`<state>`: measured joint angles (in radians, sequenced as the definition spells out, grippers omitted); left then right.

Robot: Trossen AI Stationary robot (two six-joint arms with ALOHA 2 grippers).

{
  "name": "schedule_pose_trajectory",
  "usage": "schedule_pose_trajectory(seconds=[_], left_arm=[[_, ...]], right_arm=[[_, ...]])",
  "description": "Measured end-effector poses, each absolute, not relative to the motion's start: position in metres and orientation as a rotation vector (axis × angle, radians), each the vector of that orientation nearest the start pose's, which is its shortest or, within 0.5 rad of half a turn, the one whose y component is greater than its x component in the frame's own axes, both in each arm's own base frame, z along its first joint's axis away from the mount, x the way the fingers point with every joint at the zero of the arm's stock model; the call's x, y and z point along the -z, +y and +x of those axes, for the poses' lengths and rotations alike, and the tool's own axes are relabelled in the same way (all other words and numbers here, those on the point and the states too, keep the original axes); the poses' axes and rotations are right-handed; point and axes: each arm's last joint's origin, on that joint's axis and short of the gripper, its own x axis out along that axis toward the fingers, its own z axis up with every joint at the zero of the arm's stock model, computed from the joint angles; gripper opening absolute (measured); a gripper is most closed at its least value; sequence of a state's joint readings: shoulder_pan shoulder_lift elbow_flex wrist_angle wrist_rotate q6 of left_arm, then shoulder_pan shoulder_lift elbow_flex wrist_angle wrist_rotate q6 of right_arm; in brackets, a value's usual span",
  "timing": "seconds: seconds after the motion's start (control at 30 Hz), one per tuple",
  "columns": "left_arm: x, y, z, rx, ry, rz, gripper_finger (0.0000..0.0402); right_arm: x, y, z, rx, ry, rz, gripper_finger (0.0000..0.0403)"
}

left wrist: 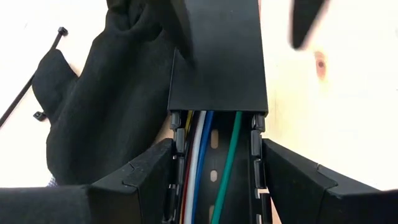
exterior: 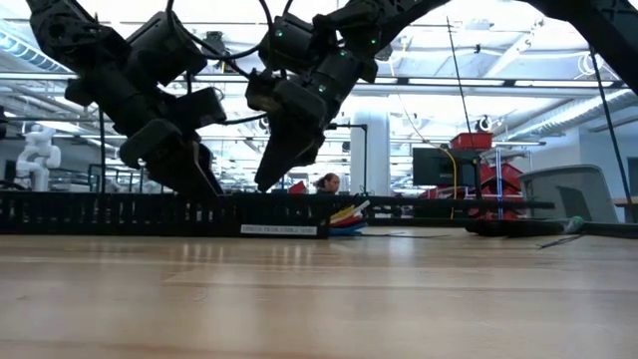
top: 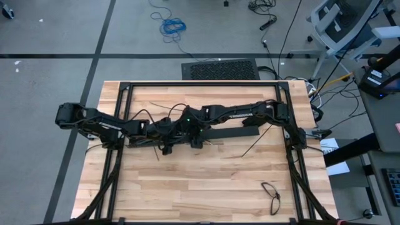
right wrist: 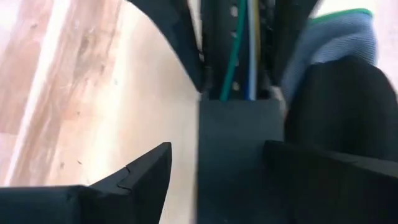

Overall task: Ziptie cables
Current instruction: Close the cable duct

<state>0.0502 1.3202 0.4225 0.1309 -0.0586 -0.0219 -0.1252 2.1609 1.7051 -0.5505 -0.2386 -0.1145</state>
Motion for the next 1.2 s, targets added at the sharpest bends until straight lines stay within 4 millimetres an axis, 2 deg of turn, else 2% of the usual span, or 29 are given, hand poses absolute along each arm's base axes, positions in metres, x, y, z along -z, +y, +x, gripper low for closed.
schedule_pose_trajectory(seconds=[0.13,0.3,0.5,0.93,1.2], left_arm=[[-0.138,0.013,0.224,-0.112,0.755,-0.018,0.023],[-0.139,0.013,0.225,-0.113,0.749,-0.021,0.023],[-0.139,0.013,0.225,-0.121,0.748,-0.041,0.023],[-0.139,0.013,0.225,-0.135,0.738,-0.06,0.023],[-0.139,0.013,0.225,-0.138,0.74,-0.055,0.023]], right_arm=[[-0.187,-0.047,0.462,-0.155,0.98,0.096,0.0269],[-0.186,-0.05,0.463,-0.083,0.991,0.005,0.0294],[-0.179,-0.054,0.464,-0.078,1.002,-0.004,0.0315],[-0.178,-0.045,0.464,-0.1,1.007,-0.03,0.031],[-0.165,-0.048,0.467,-0.086,1.027,0.002,0.0286]])
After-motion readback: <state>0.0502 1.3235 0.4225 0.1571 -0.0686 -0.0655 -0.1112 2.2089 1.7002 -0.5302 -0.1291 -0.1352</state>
